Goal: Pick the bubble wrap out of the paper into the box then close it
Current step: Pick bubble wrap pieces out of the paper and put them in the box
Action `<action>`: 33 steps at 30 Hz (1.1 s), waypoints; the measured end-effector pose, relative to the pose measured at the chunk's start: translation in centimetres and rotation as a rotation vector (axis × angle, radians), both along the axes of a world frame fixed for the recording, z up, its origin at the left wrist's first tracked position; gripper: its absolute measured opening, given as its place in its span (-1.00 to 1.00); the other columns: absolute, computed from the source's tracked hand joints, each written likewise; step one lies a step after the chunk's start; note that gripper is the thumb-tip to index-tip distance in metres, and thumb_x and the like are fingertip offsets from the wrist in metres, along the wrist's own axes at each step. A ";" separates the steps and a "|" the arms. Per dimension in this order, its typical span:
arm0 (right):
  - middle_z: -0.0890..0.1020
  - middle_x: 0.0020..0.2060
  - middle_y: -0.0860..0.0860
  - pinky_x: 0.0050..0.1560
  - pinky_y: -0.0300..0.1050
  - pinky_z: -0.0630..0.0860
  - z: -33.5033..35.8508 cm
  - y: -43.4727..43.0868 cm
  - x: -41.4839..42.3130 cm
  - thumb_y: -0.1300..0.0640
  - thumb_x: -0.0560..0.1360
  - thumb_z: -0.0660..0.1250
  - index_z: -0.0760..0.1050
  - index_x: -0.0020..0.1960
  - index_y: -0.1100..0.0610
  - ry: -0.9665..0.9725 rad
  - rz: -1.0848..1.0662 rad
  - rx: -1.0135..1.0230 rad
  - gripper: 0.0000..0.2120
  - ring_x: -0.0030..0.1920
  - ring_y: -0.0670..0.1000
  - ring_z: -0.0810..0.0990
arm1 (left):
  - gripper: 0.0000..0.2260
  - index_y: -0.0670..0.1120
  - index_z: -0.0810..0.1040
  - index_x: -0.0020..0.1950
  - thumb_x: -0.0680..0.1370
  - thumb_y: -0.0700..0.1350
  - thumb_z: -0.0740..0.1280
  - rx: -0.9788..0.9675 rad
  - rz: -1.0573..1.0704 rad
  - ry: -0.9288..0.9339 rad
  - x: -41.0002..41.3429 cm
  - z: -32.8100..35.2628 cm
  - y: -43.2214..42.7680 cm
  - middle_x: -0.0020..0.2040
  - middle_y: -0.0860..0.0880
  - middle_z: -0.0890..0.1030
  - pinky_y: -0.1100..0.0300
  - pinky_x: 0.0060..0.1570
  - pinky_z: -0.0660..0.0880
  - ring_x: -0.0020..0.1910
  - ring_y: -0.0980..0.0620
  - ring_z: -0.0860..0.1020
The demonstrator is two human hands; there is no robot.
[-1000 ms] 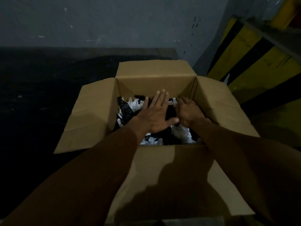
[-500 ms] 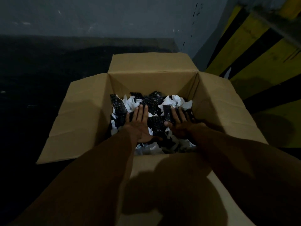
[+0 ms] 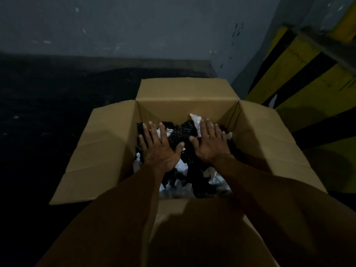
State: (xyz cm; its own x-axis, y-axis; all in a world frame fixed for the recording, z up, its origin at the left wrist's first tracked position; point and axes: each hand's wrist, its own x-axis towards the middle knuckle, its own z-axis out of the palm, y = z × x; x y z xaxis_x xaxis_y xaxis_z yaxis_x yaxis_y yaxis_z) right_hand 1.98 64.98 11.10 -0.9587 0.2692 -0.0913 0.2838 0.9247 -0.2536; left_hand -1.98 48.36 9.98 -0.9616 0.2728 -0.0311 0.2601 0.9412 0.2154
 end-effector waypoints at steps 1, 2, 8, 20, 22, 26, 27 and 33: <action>-0.19 0.57 0.03 0.49 0.16 -0.24 -0.6 -0.2 -0.5 -0.30 0.58 -0.12 -0.23 0.57 0.04 -0.008 0.011 -0.008 -0.30 0.55 0.15 -0.22 | -0.14 -0.08 -0.35 0.53 0.48 0.45 -0.13 0.000 0.014 -0.028 -0.4 -0.4 -0.1 0.52 -0.17 -0.37 -0.18 0.44 -0.30 0.48 -0.17 -0.40; -0.20 0.56 0.02 0.48 0.15 -0.26 -1.2 -0.3 -0.9 -0.31 0.58 -0.12 -0.23 0.57 0.01 -0.027 0.034 -0.008 -0.30 0.54 0.15 -0.24 | -0.13 -0.08 -0.36 0.52 0.47 0.46 -0.13 -0.013 0.016 -0.055 -0.8 -0.9 -0.1 0.52 -0.16 -0.38 -0.15 0.44 -0.32 0.48 -0.15 -0.40; -0.09 0.57 -0.07 0.49 0.21 -0.22 -3.8 -0.4 -2.7 -0.27 0.60 -0.18 -0.05 0.55 -0.19 -0.206 0.134 -0.083 -0.47 0.55 0.12 -0.17 | -0.10 0.01 -0.33 0.54 0.39 0.53 -0.21 -0.032 0.041 -0.269 -2.3 -3.1 -0.1 0.52 -0.15 -0.38 -0.11 0.45 -0.33 0.49 -0.14 -0.40; 0.12 0.55 0.06 0.49 0.22 -0.01 -3.0 0.4 -2.5 -0.22 0.62 -0.16 0.13 0.51 0.03 -0.138 0.185 -0.139 -0.44 0.55 0.18 0.00 | -0.11 -0.05 -0.34 0.53 0.43 0.50 -0.17 -0.036 0.003 -0.311 -2.2 -1.2 0.3 0.54 -0.15 -0.31 -0.11 0.46 -0.29 0.51 -0.13 -0.34; 0.12 0.55 0.11 0.51 0.16 -0.03 -2.0 0.4 -1.9 -0.20 0.63 -0.15 0.10 0.54 0.13 -0.118 0.169 -0.136 -0.40 0.55 0.16 0.00 | -0.12 -0.07 -0.34 0.53 0.46 0.48 -0.16 0.006 0.001 -0.291 -1.9 0.0 0.1 0.55 -0.17 -0.29 -0.11 0.46 -0.29 0.51 -0.15 -0.32; 0.11 0.54 0.14 0.49 0.02 -0.04 1.2 1.1 -0.4 -0.16 0.65 -0.08 0.05 0.55 0.19 -0.052 0.095 -0.126 -0.39 0.54 0.17 0.02 | -0.08 -0.07 -0.40 0.51 0.44 0.51 -0.10 0.037 -0.009 -0.348 -1.6 3.1 -0.4 0.53 -0.19 -0.34 -0.12 0.46 -0.30 0.50 -0.15 -0.34; 0.09 0.55 0.13 0.49 0.02 -0.04 2.1 1.5 0.1 -0.20 0.63 -0.05 0.03 0.56 0.18 -0.053 0.084 -0.139 -0.36 0.54 0.17 0.01 | -0.02 -0.06 -0.41 0.50 0.40 0.54 -0.06 0.027 -0.020 -0.382 -1.3 3.8 -0.6 0.53 -0.18 -0.35 -0.14 0.45 -0.30 0.50 -0.16 -0.36; -0.31 0.54 0.02 0.50 0.21 -0.05 4.3 2.4 2.6 -0.55 0.11 0.36 -0.40 0.52 -0.06 -0.502 0.030 -0.193 0.34 0.54 0.14 -0.25 | 0.36 0.04 -0.55 0.41 0.04 0.62 0.28 -0.284 -0.196 -0.550 1.2 5.8 -2.0 0.46 -0.15 -0.49 -0.35 0.39 -0.20 0.46 -0.26 -0.41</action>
